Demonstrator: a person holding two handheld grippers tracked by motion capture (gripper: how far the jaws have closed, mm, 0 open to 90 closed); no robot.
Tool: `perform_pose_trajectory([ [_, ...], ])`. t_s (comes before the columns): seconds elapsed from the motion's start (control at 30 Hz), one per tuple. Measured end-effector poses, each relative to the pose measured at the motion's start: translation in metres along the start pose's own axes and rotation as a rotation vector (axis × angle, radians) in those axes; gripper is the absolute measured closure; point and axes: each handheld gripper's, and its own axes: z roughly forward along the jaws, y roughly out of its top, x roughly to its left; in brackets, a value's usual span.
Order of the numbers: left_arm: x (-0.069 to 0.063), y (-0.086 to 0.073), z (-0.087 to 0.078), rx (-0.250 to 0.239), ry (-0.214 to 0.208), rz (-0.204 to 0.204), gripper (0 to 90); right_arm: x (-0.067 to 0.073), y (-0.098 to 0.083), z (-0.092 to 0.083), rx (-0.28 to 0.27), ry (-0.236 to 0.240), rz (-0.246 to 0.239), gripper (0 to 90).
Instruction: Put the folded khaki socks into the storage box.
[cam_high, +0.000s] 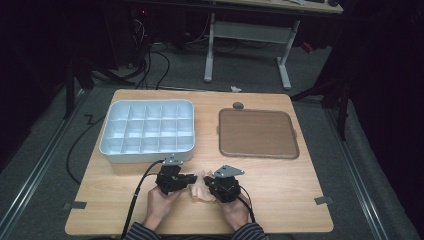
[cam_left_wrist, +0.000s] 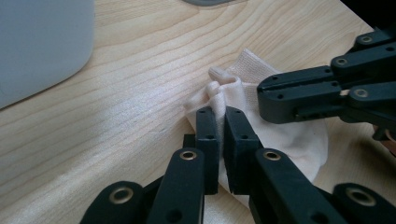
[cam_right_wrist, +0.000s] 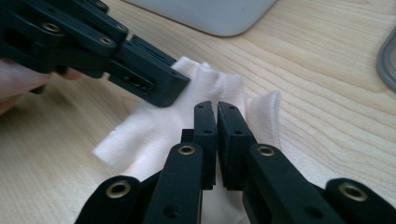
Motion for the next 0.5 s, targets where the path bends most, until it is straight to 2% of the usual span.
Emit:
perform_pose_trajectory([
  [0.17,-0.0014,0.0001,-0.0018,-0.006,-0.008,0.003,85.6,-0.0021,-0.0003,0.0023,0.024,-0.020,0.003,87.2],
  [0.4,-0.0044,0.0006,-0.0059,-0.017,-0.018,0.008,85.5,-0.0011,-0.0034,0.0061,0.040,-0.025,-0.011,87.8],
  [0.5,-0.0058,0.0006,-0.0070,-0.039,-0.029,0.010,85.6,-0.0012,-0.0035,0.0070,0.043,-0.026,-0.018,87.9],
])
